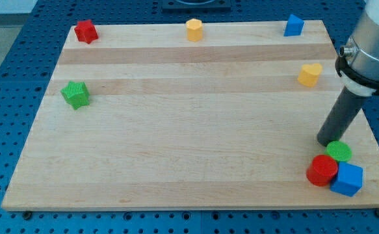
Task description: Slide the green star to the group of blocks
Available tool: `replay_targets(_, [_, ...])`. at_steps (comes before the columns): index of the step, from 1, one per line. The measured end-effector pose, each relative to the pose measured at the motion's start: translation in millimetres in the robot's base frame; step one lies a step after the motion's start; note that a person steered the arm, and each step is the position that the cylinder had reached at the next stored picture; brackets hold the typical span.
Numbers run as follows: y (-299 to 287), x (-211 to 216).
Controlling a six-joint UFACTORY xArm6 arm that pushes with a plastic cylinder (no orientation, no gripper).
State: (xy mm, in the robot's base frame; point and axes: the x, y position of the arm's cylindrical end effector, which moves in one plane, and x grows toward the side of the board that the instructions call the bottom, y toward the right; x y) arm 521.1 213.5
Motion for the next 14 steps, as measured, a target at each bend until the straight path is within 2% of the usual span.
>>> replay_targets(1, [-2.2,-10.0])
replay_targets(2, [-76.2,-15.0])
replay_targets(4, [-365.7,-1.4])
replay_targets(5, [-495.8,-30.2])
replay_targets(6, [-518.3,-63.4])
replay_targets(7, [-507.8,-120.0])
replay_targets(8, [-489.9,-151.4])
replay_targets(10, [-477.8,-118.3])
replay_targets(12, [-405.2,-80.8])
replay_targets(14, [-312.6,-90.9])
